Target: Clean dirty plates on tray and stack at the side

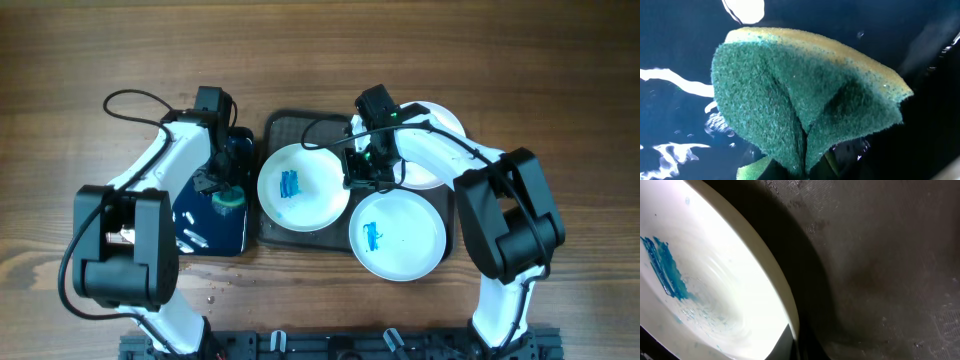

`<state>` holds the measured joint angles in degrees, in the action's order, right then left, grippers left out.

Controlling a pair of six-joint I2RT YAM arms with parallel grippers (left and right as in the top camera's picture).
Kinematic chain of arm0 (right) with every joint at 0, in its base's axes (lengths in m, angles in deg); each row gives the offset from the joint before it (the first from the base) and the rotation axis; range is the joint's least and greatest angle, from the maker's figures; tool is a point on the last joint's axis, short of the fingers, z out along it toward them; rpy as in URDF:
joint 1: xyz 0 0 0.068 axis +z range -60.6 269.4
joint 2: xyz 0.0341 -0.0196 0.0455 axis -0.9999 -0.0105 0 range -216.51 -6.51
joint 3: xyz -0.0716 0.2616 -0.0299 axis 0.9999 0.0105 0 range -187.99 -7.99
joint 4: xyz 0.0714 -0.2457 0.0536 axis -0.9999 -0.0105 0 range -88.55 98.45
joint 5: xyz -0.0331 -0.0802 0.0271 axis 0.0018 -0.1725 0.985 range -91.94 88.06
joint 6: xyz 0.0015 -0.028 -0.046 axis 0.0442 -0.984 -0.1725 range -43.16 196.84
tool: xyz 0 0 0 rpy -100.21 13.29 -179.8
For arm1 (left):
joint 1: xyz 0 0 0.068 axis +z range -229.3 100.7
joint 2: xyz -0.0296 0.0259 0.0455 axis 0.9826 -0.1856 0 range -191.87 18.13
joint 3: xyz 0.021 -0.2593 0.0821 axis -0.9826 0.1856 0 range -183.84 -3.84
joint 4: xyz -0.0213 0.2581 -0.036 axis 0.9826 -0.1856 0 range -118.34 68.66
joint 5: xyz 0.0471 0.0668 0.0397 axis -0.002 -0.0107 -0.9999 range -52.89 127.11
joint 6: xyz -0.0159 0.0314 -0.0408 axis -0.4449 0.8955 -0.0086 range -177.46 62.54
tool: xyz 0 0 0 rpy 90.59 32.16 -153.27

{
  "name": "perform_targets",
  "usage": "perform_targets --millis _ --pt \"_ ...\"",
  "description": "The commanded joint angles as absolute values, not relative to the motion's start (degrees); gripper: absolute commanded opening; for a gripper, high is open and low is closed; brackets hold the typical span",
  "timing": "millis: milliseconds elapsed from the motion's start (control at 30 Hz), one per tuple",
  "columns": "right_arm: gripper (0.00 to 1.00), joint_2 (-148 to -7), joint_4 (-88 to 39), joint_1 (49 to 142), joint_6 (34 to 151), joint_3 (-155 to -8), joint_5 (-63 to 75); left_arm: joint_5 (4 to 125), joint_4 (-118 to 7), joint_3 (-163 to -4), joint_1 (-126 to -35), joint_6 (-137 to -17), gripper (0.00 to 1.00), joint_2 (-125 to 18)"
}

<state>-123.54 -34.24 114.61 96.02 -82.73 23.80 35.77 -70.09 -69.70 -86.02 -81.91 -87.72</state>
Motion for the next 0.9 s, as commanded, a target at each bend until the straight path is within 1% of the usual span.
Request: perform_targets --millis 0,33,100,167,233,300,433,500,567,667,700,767,800,833,867 --pt "0.04 -124.2 -34.5 114.9 94.1 -82.6 22.5 36.6 -69.0 -69.4 -85.8 -81.2 0.35 -88.4" --pt "0.05 -124.2 -34.4 114.9 94.1 -82.6 22.5 36.6 -68.9 -69.4 -85.8 -81.2 0.4 -88.4" --pt "0.04 -124.2 -34.4 114.9 93.9 -82.6 22.5 36.6 -68.7 -69.4 -85.8 -81.2 0.41 -88.4" --pt "0.04 -124.2 -34.4 114.9 93.9 -82.6 22.5 36.7 -68.6 -69.4 -85.8 -80.8 0.41 -88.4" --pt "0.04 -124.2 -34.5 114.9 93.9 -82.6 22.5 36.6 -68.4 -69.4 -85.8 -80.5 0.36 -88.4" --pt "0.04 -124.2 -34.4 114.9 93.9 -82.6 22.5 36.6 -68.4 -69.4 -85.8 -80.3 0.36 -88.2" --pt "0.05 -124.2 -34.4 114.9 93.9 -82.6 22.5 36.6 -68.4 -69.5 -85.8 -80.1 0.39 -85.5" --pt "0.04 -124.2 -34.2 115.0 93.9 -82.6 22.5 36.6 -68.4 -69.5 -85.8 -80.1 0.45 -84.5" --pt "0.04 -124.0 -34.4 114.4 93.9 -82.6 22.5 36.6 -68.5 -69.5 -85.8 -80.2 0.48 -84.2" --pt "0.04 -124.0 -35.3 114.0 93.4 -82.6 22.5 36.6 -68.5 -69.5 -85.8 -80.1 0.48 -84.2" --pt "0.05 -124.0 -35.1 114.5 93.5 -82.6 22.5 36.6 -68.5 -69.5 -85.8 -80.1 0.47 -84.2" --pt "0.04 -124.0 -34.1 114.6 94.1 -82.6 22.5 36.6 -68.5 -69.5 -85.8 -80.1 0.4 -84.2" --pt "0.04 -124.0 -33.7 114.6 94.9 -82.6 22.5 36.6 -68.5 -69.5 -85.8 -80.1 0.32 -84.2" --pt "0.05 -124.0 -33.8 114.2 94.9 -82.6 22.5 36.6 -68.5 -69.5 -85.8 -80.1 0.22 -84.2" --pt "0.05 -124.0 -34.2 113.9 94.8 -82.6 22.5 36.6 -68.4 -69.5 -85.8 -80.1 0.14 -84.2"
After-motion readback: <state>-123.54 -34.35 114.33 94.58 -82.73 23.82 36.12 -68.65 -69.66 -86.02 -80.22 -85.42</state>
